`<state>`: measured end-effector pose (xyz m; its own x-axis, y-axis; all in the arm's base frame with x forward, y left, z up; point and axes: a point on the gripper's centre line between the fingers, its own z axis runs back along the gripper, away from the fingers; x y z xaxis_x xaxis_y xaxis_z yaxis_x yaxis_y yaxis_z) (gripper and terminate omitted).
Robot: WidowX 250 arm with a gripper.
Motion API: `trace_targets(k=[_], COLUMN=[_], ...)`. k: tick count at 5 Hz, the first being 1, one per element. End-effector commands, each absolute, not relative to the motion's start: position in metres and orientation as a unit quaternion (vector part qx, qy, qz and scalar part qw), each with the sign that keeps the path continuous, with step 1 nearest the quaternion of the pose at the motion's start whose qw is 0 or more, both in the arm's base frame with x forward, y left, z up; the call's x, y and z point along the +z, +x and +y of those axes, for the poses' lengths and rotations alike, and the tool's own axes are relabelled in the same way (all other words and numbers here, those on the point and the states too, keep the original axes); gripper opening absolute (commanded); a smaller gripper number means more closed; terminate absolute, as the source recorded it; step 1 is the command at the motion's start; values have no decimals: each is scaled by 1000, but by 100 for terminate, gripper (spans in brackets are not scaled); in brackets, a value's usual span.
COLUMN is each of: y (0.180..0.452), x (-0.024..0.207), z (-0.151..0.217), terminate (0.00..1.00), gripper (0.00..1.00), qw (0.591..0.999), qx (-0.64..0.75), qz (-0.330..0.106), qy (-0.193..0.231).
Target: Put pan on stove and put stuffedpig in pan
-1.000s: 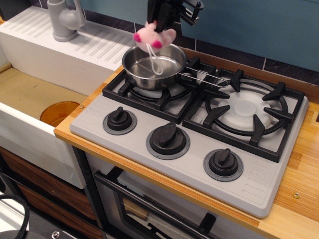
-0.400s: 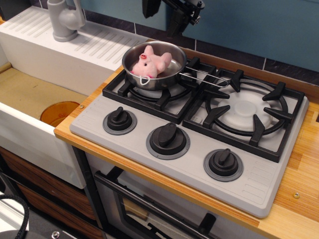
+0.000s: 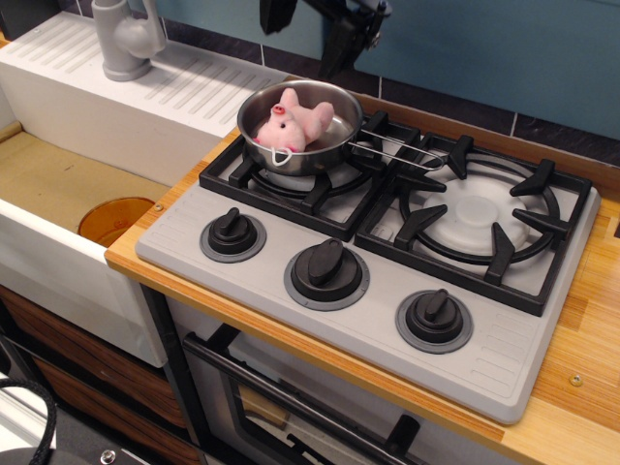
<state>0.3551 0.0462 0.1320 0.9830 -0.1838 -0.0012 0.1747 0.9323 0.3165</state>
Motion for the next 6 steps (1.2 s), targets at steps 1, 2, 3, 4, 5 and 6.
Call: trace_targets(k=[1,2,3,4,5,6], y=[358,357,360,363,366,370], x=[163,165,165,165,161,153], z=[20,11,2,-5,-8,-12], terminate=[0,0,0,0,0,100], gripper=[100,100,100,100,100,100], qw=[991,991,990,991,990,993], qx=[-92,-91,-98,-97,-94,-88], qz=[-51,-57,-73,-68,-63,-52], qy=[82,76,71,63,90,52])
